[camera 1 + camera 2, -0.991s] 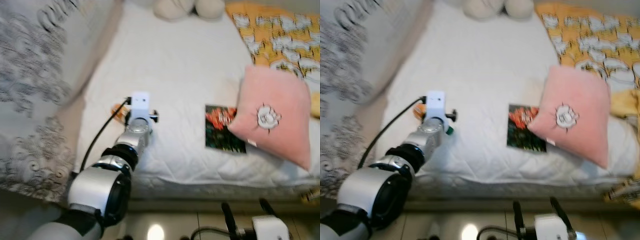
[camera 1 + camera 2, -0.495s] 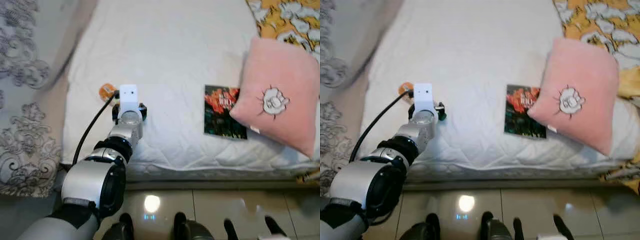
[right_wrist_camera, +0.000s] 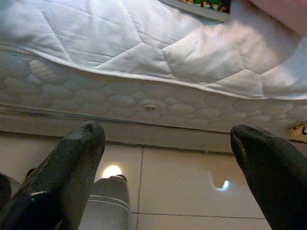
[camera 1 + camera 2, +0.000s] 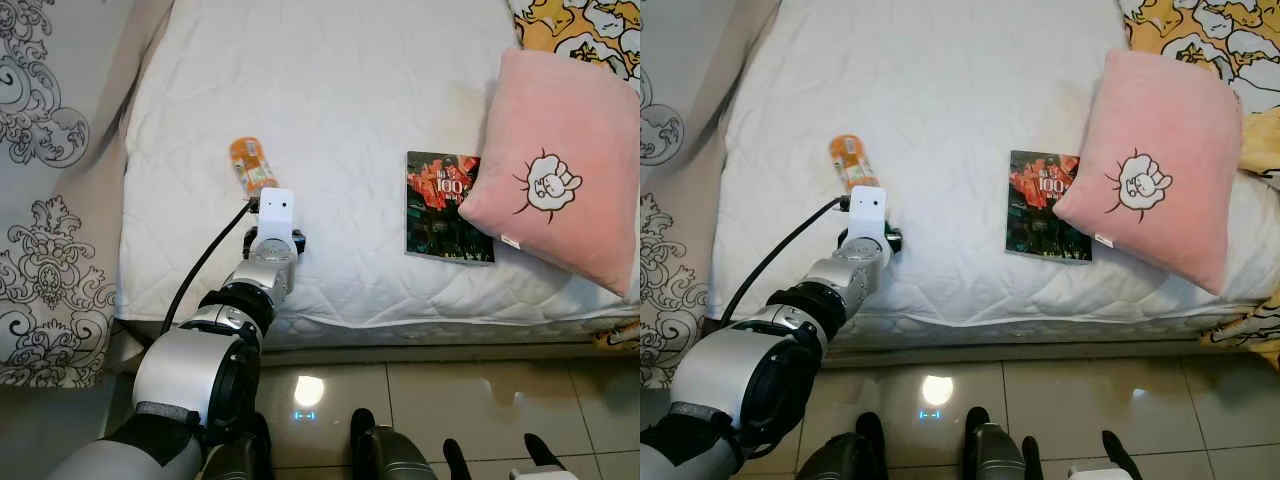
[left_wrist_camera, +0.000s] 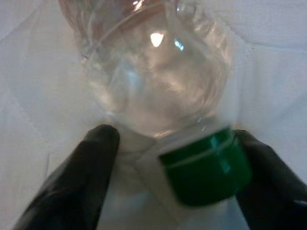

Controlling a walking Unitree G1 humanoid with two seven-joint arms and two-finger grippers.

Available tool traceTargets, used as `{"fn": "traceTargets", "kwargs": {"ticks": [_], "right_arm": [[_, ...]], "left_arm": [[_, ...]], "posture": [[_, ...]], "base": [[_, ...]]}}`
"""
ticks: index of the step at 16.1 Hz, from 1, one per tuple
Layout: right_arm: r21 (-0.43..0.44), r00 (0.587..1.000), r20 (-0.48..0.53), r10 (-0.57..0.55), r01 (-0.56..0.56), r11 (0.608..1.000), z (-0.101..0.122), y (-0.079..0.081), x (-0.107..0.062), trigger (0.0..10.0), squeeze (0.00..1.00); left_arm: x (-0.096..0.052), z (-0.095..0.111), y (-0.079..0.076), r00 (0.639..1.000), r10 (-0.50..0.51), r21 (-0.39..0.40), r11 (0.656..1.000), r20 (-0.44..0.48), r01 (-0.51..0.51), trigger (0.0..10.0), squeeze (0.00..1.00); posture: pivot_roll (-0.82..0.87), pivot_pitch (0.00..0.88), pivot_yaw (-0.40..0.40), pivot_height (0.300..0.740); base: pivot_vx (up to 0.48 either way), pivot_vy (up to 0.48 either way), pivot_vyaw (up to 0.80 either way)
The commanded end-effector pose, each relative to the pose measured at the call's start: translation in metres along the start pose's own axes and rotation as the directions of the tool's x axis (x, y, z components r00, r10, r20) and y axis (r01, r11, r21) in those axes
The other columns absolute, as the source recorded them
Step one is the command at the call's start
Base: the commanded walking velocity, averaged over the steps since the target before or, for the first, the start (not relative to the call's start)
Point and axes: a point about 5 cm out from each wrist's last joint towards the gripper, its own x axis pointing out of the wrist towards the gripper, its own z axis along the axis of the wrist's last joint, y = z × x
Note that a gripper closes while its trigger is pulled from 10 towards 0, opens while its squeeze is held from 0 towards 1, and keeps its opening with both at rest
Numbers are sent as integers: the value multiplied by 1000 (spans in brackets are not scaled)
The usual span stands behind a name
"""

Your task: Clean up the room

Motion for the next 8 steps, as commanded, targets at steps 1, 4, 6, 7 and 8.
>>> {"fn": "traceTargets", "kwargs": {"ticks": [1, 4, 6, 7, 8], "right_arm": [[2, 999, -42, 6, -6, 1000, -5, 3, -5, 10000, 0], [4, 999, -46, 3, -3, 1000, -6, 2, -3, 10000, 0], [4, 999, -50, 2, -2, 1000, -9, 2, 0, 10000, 0], [1, 999, -48, 8, -8, 1000, -11, 3, 5, 10000, 0], [0, 999, -48, 10, -10, 1000, -13, 3, 8, 10000, 0]], "left_arm": [[-1, -14, -5, 998, -39, 24, 999, -49, 40, 0, 0], [0, -11, -5, 999, -48, 51, 997, -20, 49, 0, 0], [0, -2, -3, 999, -47, 97, 994, 22, 44, 0, 0], [0, 4, 0, 998, -39, 129, 991, 47, 33, 0, 0], [1, 3, 2, 998, -33, 134, 991, 46, 26, 0, 0]], "posture": [[-317, 394, -23, 740], [-310, 389, -16, 740], [-294, 378, -10, 740], [-276, 364, -10, 740], [-267, 358, -6, 740]], "base": [[0, 0, 0], [0, 0, 0], [0, 0, 0], [0, 0, 0], [0, 0, 0]]}}
